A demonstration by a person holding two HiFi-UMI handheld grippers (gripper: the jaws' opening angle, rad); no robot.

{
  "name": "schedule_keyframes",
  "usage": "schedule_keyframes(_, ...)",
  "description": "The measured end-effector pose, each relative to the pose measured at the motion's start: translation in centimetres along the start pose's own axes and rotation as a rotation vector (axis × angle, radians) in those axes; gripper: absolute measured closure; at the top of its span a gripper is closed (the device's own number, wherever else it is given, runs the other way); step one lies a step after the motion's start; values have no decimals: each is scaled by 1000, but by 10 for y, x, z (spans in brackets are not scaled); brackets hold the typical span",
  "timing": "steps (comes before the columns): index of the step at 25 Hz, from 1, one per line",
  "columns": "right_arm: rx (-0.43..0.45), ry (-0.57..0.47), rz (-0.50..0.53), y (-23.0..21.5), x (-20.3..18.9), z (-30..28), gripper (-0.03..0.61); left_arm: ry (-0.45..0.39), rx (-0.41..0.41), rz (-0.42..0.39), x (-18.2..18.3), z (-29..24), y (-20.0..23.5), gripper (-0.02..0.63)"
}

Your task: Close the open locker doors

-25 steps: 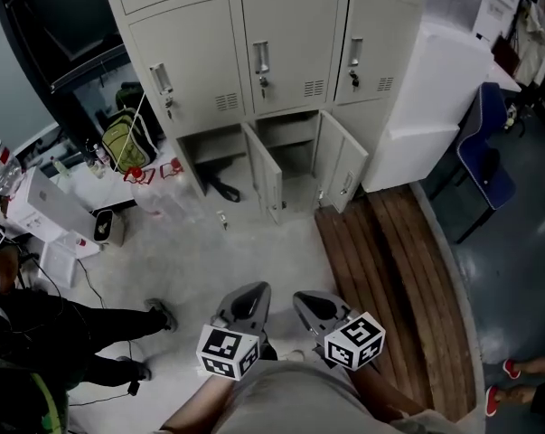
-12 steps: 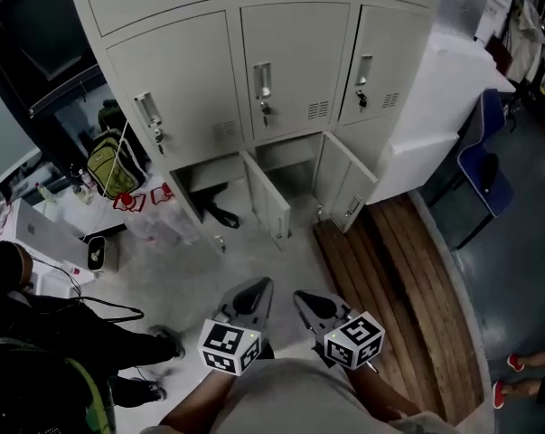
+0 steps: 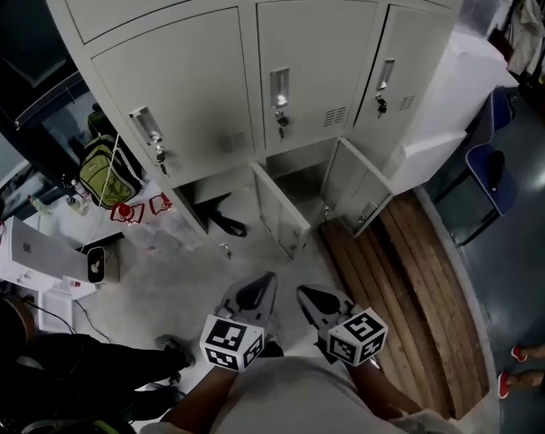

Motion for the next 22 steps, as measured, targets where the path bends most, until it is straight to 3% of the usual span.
schedule_keyframes(12, -6, 4, 17, 20, 28, -75, 551, -10, -32, 8, 18, 5, 71, 600)
schedule_keyframes(22, 0, 33, 29, 11, 38, -91, 551, -7, -38, 33, 22, -8, 85, 600)
Point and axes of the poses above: the fingertips, and each gripper's own axes: z backward along the fingers, y to its left, x out of its top, the point moved 5 cm from there along z, backward along the fingers, and after that the axes turned 7 degrees about -x, right-handed, at the moved point
